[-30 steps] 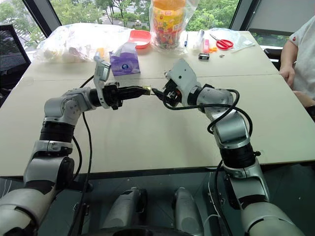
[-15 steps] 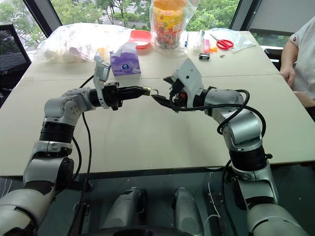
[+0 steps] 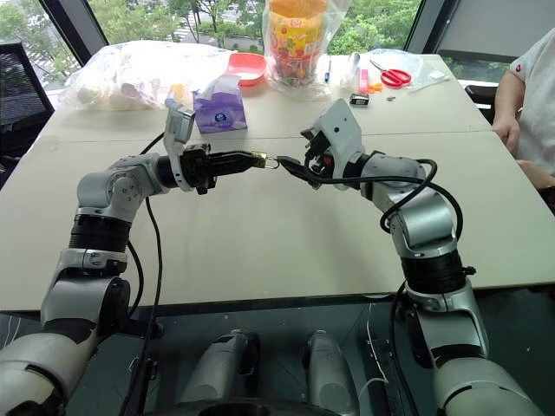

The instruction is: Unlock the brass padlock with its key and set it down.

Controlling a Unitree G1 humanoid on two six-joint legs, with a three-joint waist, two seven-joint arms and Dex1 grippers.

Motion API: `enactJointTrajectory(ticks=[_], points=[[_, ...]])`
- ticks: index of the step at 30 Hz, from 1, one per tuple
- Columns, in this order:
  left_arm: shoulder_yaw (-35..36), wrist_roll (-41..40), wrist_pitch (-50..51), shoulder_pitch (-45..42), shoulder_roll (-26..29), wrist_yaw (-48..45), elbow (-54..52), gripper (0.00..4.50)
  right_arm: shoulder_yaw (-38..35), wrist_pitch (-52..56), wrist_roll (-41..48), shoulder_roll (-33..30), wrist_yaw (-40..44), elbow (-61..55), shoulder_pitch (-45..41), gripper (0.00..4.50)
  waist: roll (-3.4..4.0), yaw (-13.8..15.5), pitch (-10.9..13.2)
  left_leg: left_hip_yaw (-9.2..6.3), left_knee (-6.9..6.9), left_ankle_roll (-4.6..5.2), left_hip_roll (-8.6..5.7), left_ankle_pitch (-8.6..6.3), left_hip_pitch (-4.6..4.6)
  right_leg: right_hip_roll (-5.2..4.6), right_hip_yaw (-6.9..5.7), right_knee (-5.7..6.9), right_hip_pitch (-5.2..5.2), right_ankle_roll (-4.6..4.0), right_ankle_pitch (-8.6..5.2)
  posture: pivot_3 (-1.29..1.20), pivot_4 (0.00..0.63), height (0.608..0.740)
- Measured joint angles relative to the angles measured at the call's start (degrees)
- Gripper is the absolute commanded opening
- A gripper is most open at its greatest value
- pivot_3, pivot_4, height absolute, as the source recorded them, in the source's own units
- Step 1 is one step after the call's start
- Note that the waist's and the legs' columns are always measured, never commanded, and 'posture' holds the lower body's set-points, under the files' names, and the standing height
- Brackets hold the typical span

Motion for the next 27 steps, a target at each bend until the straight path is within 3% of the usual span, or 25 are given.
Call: enactJointTrajectory(ticks=[10,17,22,27], points=[[0.0,-0.4,0.2,0.2,0.1,0.1,-0.7,0.00,2.3,-1.3,-0.6,0.6,1.7,1.2,0.0,3.60,0.00,0.1,0.0,0.00,0.01,0.01,0.00,-0.01,0.00,0.00,0.00,-0.02,0.00,0.00,0.00,0.00,0.150,0.740],[0.2,-0.4,-0.3,0.2,-0.6,2.3,0.8,0.00,3.5,-3.5,-2.7,-4.7,3.7,0.6,2.8,3.60,0.00,0.2,0.0,0.00,0.01,0.02,-0.01,-0.01,-0.02,-0.01,0.00,-0.04,0.01,0.00,0.00,0.00,0.150,0.740],[0.5,0.6,-0.3,0.4,-6.0,8.7,5.5,0.00,3.8,-6.6,-7.1,-15.4,6.2,0.1,10.6,3.60,0.00,1.3,0.0,0.07,0.06,0.14,-0.05,-0.08,-0.02,-0.06,0.02,-0.17,0.07,-0.01,-0.01,0.00,0.150,0.740],[-3.7,5.3,-0.2,0.6,-13.0,15.2,12.9,0.00,3.6,-2.1,-5.1,-18.3,9.2,-9.4,14.3,3.60,-0.02,1.3,0.0,0.06,0.12,0.16,-0.01,-0.10,0.00,-0.01,0.02,-0.15,0.08,0.01,-0.01,0.00,0.150,0.740]])
